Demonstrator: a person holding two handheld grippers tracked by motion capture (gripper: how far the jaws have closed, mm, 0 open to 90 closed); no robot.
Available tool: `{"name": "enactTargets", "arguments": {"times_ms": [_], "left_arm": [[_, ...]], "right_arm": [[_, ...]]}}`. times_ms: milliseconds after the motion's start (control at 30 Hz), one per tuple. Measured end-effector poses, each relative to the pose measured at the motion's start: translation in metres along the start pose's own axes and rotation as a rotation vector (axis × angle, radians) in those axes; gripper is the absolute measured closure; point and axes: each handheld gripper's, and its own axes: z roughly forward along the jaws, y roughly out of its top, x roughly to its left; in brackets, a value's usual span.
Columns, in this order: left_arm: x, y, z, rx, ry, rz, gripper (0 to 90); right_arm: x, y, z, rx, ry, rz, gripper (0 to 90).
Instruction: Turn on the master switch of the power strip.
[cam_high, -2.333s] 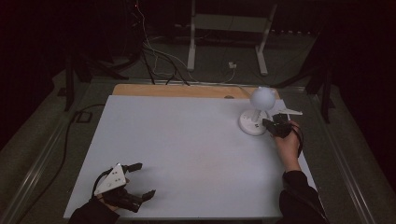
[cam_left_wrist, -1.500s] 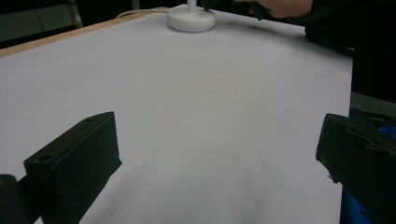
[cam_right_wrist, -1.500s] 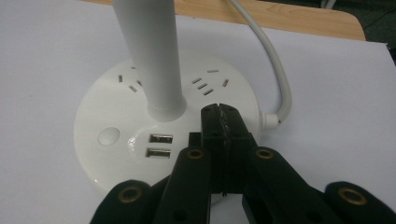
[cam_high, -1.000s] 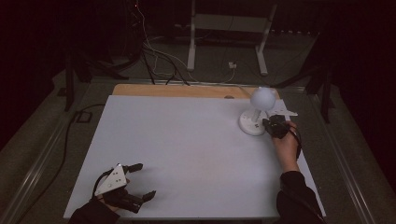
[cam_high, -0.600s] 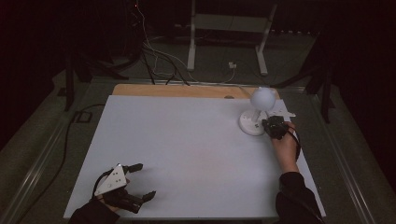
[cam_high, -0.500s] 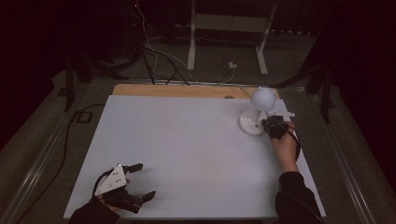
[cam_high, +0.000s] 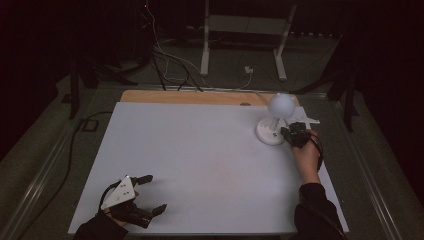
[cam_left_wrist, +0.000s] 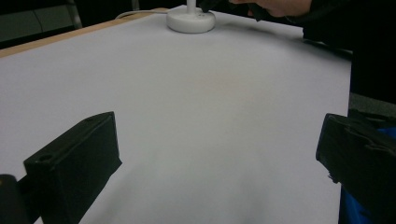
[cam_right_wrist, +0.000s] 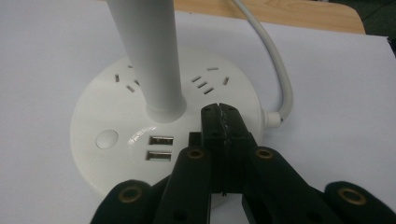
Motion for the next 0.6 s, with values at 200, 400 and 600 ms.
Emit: {"name": "enactTargets", "arguments": {"times_ms": [200, 400, 600], "left_arm": [[0.001, 0.0, 0.0, 0.0, 0.001, -0.003, 0.0], [0.002, -0.001, 0.001, 0.0, 0.004, -0.007, 0.0], [0.002, 0.0, 0.001, 0.001, 0.004, -0.005, 0.0]], "right_arm": [[-0.003, 0.0, -0.002, -0.034, 0.003, -0.014, 82.0], [-0.008, 0.002, -0.007, -0.053, 0.004, -0.006, 78.5], [-0.013, 0.005, -0.015, -0.064, 0.022, 0.022, 69.8]]}}
